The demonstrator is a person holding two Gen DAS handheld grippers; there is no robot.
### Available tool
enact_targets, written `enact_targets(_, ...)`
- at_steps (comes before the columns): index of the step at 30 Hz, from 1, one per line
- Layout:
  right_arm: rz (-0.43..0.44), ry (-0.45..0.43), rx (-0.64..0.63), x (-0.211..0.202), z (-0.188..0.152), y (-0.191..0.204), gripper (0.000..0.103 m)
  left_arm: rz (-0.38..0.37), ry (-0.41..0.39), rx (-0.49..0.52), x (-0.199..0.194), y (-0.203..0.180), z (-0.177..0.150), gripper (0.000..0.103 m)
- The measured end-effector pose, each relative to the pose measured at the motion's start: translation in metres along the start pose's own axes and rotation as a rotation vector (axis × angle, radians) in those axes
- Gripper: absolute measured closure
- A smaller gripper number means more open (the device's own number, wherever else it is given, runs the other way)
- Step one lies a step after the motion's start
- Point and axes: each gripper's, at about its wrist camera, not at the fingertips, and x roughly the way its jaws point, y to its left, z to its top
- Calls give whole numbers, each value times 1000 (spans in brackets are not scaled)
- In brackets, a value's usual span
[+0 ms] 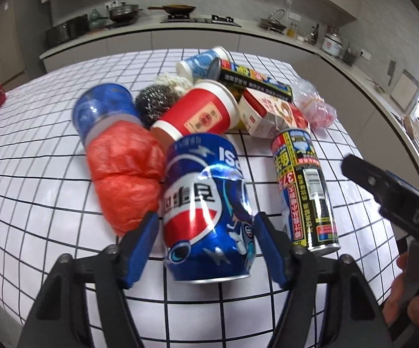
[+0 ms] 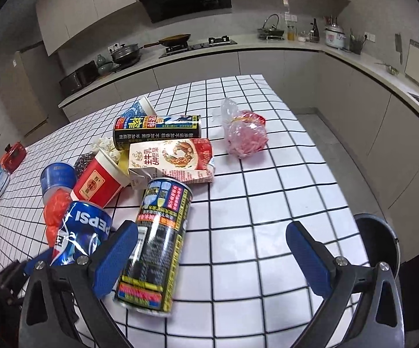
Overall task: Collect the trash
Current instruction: 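Grasp the black spray can with the right tool while the left tool grasps the blue Pepsi can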
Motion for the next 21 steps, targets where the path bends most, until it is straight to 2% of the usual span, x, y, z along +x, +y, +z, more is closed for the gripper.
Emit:
enact_targets(2, 9, 11, -1, 7, 0, 5, 1, -10, -7, 0, -1, 2, 0, 35)
enact_targets(6, 29, 40, -23, 23, 0, 19, 9, -30, -12, -13, -3, 8, 0, 36)
enact_targets(14, 21, 104, -48, 52, -6, 34, 11, -25, -9, -16, -3, 9, 2, 36)
enact_targets(17, 37, 124, -57, 58, -9, 36, 24, -24, -4, -20, -2, 10, 3, 35)
enact_targets(19, 48, 141, -69, 61, -11, 38, 38, -20, 1, -21, -1, 9, 3, 35)
enact_targets(21, 57, 165, -74, 64, -14, 37, 45, -19, 3, -23, 0, 8, 4, 35)
